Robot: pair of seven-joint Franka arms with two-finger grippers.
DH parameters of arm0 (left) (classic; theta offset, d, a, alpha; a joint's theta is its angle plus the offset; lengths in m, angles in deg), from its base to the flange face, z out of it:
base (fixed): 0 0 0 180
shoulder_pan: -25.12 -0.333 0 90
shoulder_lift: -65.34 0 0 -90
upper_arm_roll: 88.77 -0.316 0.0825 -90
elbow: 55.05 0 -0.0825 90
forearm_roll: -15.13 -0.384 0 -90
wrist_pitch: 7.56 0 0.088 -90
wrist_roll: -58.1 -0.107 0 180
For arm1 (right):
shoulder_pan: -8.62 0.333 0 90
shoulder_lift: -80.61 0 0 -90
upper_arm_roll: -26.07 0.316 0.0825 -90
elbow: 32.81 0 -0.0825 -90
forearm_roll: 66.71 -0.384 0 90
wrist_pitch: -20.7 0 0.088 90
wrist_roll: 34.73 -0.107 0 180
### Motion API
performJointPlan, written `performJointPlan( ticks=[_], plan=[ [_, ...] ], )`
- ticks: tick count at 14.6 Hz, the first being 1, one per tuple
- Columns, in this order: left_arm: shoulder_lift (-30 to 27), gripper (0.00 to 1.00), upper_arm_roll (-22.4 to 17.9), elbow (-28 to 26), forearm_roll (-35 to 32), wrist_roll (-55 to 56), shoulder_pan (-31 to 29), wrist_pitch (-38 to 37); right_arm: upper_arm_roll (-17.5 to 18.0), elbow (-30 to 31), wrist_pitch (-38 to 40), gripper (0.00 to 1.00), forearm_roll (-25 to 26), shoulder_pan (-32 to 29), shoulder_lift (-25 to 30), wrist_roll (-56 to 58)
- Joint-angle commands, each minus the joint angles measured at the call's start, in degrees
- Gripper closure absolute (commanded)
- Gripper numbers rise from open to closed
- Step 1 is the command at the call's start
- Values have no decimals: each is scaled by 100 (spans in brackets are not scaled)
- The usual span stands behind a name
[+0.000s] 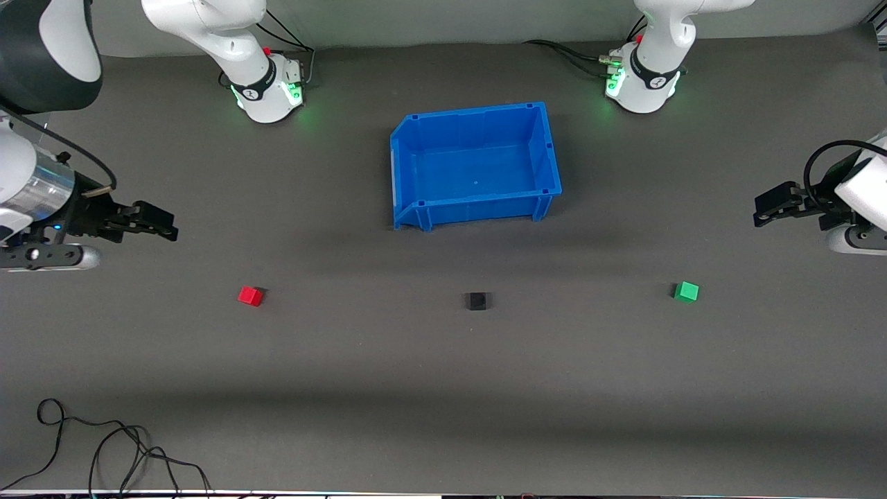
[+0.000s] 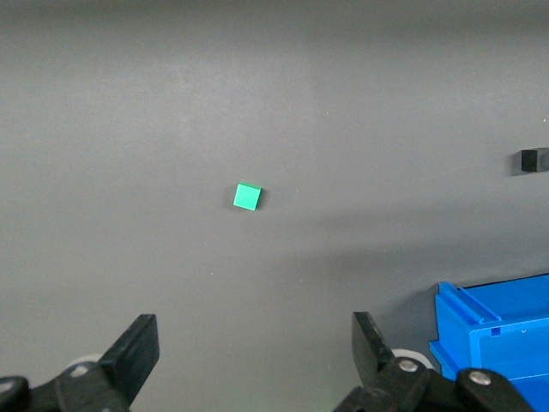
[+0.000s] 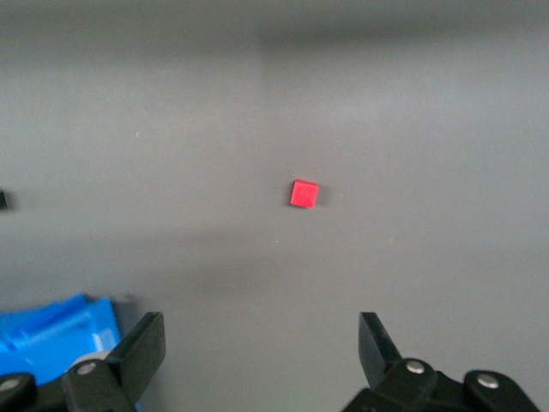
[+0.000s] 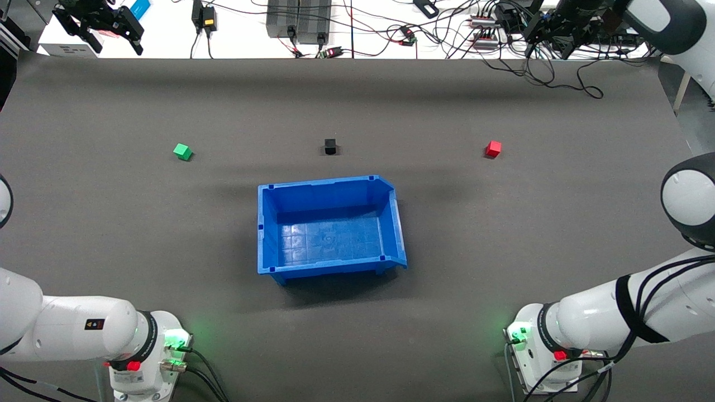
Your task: Attach green and red cubes to black cube
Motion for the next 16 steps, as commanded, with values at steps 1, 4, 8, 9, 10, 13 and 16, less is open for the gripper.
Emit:
performJointPlan(
  ticks=[1,4,8,9,10,13,16],
  plan=[
    [-76,0,57,10,-77,20,-53,-68,-258,600,-389,0,-450,36,257,-801],
    [-76,0,57,18,28,526,-202,-216,-346,688,-460,0,-451,18,134,-959],
    [-76,0,49,71,300,3179,-333,-445,-530,514,-408,0,-460,-52,-304,-1048],
    [-50,0,49,71,431,3767,-456,-454,-548,487,-381,0,-460,-8,-332,-1205],
    [-41,0,49,62,633,4287,-579,-454,-531,478,-390,1,-451,53,-315,-1798],
    [-32,0,49,10,793,5414,-791,-446,-505,530,-381,0,-399,518,-384,-3775],
    [91,0,14,-25,828,6670,-887,-367,-505,644,-451,0,-372,563,-752,-5115]
  ],
)
